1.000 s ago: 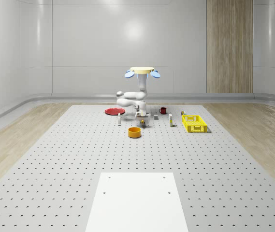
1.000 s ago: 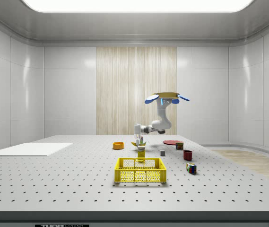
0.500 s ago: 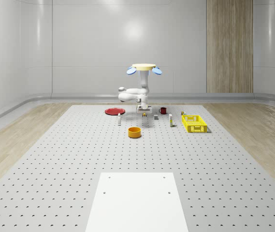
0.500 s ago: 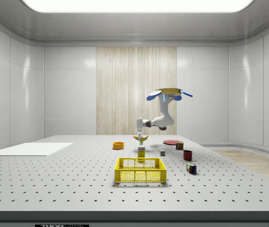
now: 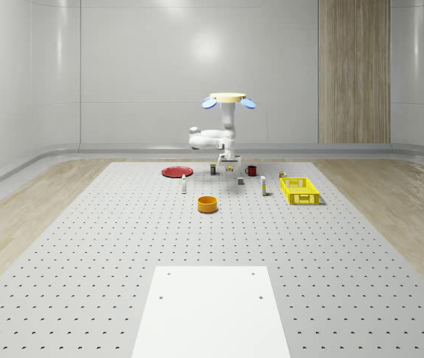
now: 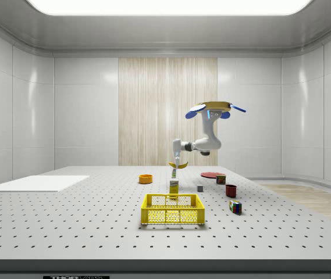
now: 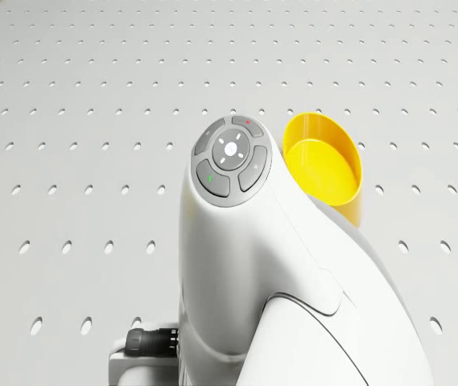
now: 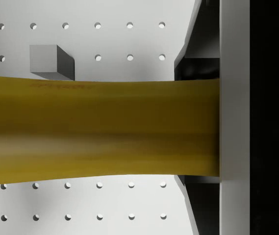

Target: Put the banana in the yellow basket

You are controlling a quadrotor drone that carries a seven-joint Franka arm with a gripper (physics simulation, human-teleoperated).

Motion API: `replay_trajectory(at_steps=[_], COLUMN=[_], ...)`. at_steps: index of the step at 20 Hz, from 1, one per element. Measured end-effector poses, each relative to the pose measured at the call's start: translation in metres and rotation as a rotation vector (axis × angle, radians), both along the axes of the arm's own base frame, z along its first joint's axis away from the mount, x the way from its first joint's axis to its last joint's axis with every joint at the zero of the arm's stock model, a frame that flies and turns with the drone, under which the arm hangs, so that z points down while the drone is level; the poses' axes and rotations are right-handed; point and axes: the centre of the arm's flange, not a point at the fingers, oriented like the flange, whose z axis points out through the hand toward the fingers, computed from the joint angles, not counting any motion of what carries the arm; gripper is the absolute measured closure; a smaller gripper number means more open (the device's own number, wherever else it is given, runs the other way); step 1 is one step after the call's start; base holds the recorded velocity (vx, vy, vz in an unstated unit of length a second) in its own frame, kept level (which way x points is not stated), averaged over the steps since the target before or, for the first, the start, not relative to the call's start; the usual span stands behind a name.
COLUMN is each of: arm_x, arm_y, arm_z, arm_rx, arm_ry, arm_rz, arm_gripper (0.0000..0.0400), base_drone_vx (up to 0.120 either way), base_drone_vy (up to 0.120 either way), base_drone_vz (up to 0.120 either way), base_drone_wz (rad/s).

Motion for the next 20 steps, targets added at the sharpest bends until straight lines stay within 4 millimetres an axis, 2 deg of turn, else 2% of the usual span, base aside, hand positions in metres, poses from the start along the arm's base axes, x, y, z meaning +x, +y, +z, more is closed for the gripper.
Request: replay_trajectory(at_steps=[4, 11, 16, 20], arm_x=[0.0, 0.0, 0.0, 0.0], arm_y=[0.0, 0.0, 0.0, 0.0], arm_z=[-0.0004, -0.0006, -0.0006, -0.0006], arm_rx=[0.0, 0.0, 0.0, 0.0], arm_ry=[0.0, 0.0, 0.0, 0.0], arm_rz=[0.002, 0.003, 0.003, 0.003], arm_gripper=[0.0208, 0.0208, 0.0208, 0.0208], base_drone_vx=[0.0, 0.0, 0.0, 0.11], base_drone_vy=[0.12, 0.12, 0.12, 0.12], base_drone_vz=[0.01, 0.114, 0.0, 0.0], base_drone_wz=[0.0, 0.0, 0.0, 0.0])
